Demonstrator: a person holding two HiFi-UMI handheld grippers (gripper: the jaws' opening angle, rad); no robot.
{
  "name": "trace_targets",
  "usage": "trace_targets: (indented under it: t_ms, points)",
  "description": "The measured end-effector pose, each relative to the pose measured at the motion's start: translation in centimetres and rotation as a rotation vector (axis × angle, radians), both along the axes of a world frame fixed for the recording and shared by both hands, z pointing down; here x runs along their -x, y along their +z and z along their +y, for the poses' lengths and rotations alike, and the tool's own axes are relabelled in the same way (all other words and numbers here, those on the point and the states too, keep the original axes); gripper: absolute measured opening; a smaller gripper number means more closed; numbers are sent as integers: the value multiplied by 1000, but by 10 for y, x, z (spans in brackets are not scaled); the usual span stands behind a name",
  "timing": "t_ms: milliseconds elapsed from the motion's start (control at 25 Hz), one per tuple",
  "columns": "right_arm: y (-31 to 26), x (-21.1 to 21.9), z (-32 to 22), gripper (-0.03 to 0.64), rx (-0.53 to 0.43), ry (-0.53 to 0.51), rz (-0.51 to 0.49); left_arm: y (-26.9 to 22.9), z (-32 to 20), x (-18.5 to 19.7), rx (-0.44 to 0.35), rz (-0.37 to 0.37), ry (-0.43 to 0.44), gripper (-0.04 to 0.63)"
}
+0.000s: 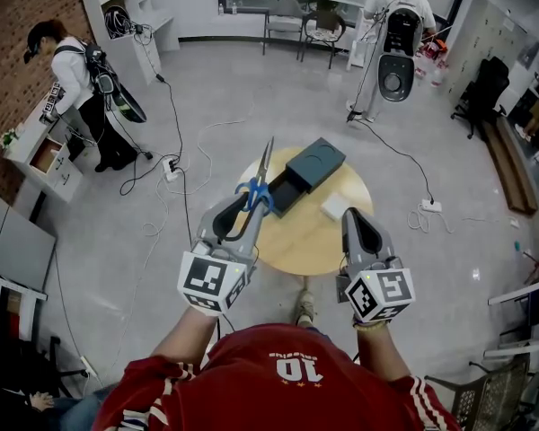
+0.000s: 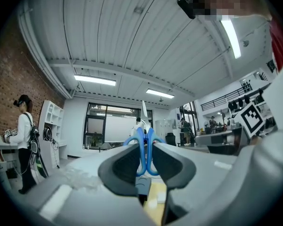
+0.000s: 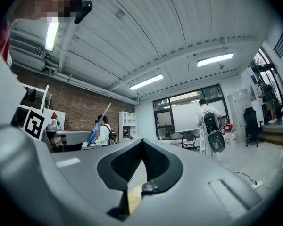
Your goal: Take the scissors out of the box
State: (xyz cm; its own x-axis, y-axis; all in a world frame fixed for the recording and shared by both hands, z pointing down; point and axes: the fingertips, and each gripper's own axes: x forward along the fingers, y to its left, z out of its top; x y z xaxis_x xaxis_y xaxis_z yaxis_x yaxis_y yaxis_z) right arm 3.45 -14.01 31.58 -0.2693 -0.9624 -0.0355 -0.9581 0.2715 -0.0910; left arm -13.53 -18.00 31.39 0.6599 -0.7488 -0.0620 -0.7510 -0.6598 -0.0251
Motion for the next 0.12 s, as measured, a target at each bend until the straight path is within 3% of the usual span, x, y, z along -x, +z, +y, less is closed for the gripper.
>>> trace_targets:
  t_ms: [120]
  points:
    - [-2, 0, 0, -2, -4, 10, 3, 0, -1, 5, -3, -4, -9, 95]
